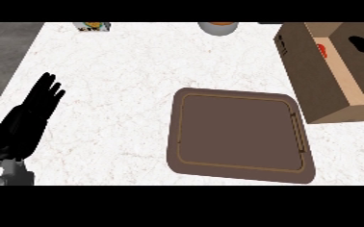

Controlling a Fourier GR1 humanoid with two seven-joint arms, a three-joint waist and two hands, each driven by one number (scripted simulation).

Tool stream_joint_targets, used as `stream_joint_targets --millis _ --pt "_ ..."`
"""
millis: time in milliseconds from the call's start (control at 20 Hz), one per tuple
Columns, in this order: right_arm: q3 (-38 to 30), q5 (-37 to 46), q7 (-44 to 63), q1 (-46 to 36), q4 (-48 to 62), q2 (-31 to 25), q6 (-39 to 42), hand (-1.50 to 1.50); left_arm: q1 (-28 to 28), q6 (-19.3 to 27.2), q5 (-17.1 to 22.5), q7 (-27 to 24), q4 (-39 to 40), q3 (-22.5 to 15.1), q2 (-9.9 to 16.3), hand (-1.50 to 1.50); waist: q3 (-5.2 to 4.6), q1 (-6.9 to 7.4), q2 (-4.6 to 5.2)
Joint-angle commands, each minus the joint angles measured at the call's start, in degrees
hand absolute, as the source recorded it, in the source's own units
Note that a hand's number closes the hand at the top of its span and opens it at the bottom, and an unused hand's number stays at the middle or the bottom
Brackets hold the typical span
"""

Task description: Pick the tomato from the tray and place it in the cardboard box

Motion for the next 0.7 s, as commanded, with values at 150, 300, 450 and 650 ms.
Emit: stream_joint_targets --millis 150,300,450,650 --pt "-1.2 -10.4 -1.4 12.9 -18.1 0.9 8.3 -1.5 4.4 -0.6 -0.5 -2.1 -1.5 0.2 -1.2 0.0 -0.02 -0.14 -0.08" --pt "-1.1 -13.0 1.2 19.0 -24.6 -1.8 16.4 -1.5 1.3 1.8 -2.2 -0.1 -2.3 -1.6 -2.2 0.0 -0.02 -0.54 -0.08" --pt "-0.8 -16.3 1.8 22.9 -28.5 -1.4 16.4 -1.5 0.8 0.4 -0.1 3.5 -4.9 0.1 0.3 0.0 0.01 0.36 0.16" --pt "-1.2 -19.8 -0.6 26.0 -26.9 -3.6 17.4 -1.5 -2.3 0.3 0.2 3.2 -1.8 0.5 0.2 0.0 0.02 0.58 0.31"
